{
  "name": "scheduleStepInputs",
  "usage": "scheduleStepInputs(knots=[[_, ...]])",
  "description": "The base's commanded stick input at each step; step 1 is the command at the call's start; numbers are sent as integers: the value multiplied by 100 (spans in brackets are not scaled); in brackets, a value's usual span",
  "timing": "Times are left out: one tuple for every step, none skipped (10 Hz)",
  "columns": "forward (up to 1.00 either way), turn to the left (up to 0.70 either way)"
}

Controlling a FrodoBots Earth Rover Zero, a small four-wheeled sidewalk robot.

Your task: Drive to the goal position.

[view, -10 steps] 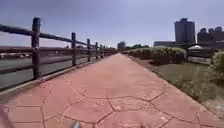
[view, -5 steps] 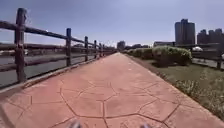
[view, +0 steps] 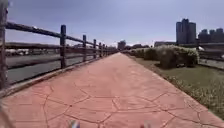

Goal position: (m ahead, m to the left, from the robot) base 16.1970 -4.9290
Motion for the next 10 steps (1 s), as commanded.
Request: scheduleStepInputs(knots=[[85, 0], [85, 0], [85, 0], [85, 0], [85, 0], [85, 0], [85, 0], [85, -8], [85, -23], [85, -34]])
